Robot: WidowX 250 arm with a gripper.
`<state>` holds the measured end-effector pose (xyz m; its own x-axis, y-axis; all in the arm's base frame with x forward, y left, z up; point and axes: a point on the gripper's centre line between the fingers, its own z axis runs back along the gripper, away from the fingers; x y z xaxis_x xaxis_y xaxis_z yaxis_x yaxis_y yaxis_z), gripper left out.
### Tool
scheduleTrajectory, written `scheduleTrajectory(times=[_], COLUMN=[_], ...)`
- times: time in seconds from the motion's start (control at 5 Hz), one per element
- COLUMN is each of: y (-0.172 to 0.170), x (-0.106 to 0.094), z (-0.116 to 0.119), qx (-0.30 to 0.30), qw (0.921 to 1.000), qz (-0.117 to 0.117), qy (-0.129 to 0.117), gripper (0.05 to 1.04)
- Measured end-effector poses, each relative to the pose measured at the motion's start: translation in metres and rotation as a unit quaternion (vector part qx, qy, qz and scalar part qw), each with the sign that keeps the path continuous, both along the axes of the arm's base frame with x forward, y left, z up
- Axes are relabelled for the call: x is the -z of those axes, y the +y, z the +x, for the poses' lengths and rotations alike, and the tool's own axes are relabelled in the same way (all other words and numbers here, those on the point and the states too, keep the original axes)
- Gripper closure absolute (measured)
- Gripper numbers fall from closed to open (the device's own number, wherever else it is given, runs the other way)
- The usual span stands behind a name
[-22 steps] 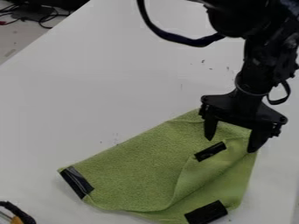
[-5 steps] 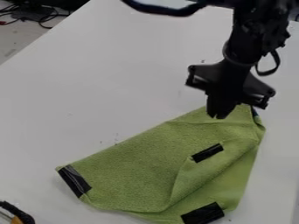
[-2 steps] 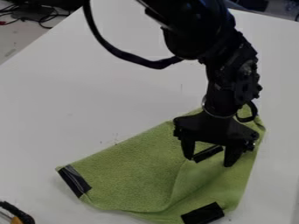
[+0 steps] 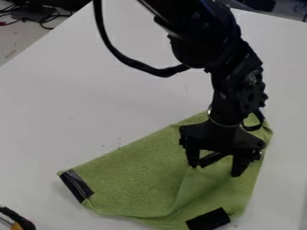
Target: Unfold the cloth from the top left to left
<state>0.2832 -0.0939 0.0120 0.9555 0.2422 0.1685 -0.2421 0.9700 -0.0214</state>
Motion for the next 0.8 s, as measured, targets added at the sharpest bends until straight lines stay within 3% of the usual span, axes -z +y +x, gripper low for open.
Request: scheduleTrajectory(times=[0.4, 0.6, 0.8], y=[-0.0009, -0.0009, -0.0008], x=[0.0017, 0.0016, 0.0013], z=[0.0005, 0.001, 0.0013], qx=[0.007, 0.012, 0.016], qw=[1.0, 0.9999, 0.9999], qz=[-0.001, -0.002, 0.0], qy=[0.0, -0.001, -0.002], gripper=[0.711, 0.905, 1.012])
